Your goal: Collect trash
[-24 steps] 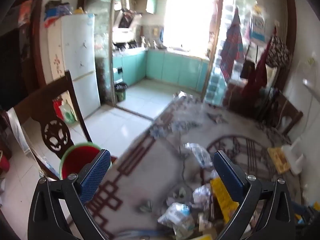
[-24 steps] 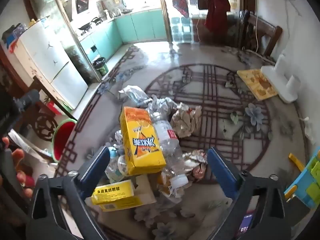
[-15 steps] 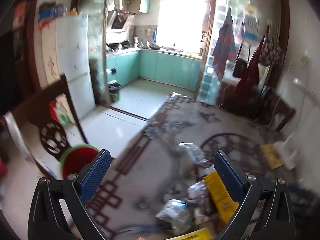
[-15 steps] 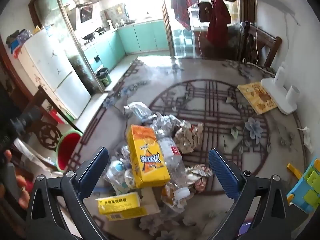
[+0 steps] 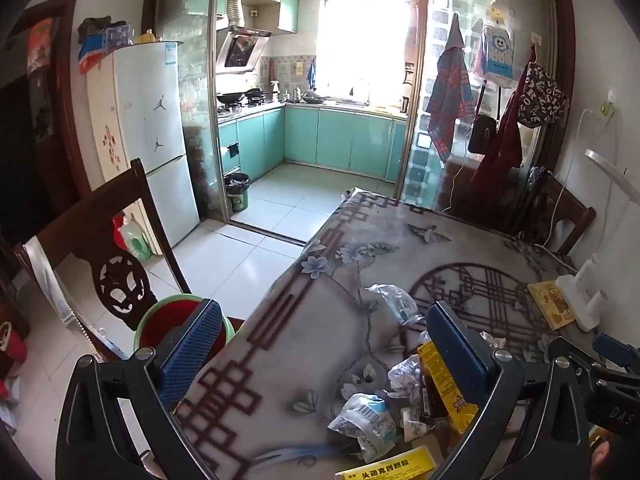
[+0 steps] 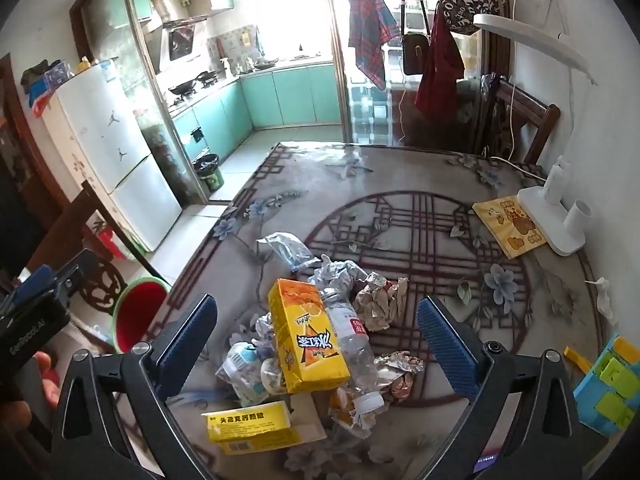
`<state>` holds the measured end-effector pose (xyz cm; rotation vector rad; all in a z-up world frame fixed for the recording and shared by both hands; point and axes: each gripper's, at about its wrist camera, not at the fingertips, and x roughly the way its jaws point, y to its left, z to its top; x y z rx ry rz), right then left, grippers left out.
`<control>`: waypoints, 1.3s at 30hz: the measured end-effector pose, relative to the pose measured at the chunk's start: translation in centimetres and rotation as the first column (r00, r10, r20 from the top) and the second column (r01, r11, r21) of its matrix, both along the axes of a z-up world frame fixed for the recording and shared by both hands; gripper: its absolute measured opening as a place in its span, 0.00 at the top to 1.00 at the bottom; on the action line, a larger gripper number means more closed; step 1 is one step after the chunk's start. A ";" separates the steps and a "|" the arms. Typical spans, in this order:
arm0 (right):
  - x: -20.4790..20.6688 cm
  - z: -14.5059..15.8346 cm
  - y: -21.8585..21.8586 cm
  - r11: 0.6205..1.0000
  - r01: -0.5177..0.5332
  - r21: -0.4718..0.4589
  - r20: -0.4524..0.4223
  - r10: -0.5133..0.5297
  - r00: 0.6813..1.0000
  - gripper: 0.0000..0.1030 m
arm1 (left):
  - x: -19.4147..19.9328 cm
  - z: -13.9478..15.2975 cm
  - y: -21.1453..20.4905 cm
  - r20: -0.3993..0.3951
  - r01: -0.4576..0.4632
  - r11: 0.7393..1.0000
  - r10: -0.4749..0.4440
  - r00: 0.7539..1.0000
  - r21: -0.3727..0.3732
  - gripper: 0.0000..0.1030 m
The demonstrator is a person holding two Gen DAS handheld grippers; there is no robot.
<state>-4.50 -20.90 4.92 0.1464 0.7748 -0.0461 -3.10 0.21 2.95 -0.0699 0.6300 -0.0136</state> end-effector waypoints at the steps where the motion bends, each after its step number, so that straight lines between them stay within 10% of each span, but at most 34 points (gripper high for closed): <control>1: 0.0 0.2 0.1 1.000 -0.001 -0.006 0.005 0.001 1.000 0.02 | -0.1 0.0 0.0 0.003 -0.002 1.000 0.002 1.000 0.002 0.00; 39: 0.0 4.4 3.2 0.991 -0.045 -0.125 0.131 0.062 0.989 0.02 | -1.4 0.2 1.8 0.012 -0.050 0.999 0.051 0.999 -0.003 0.00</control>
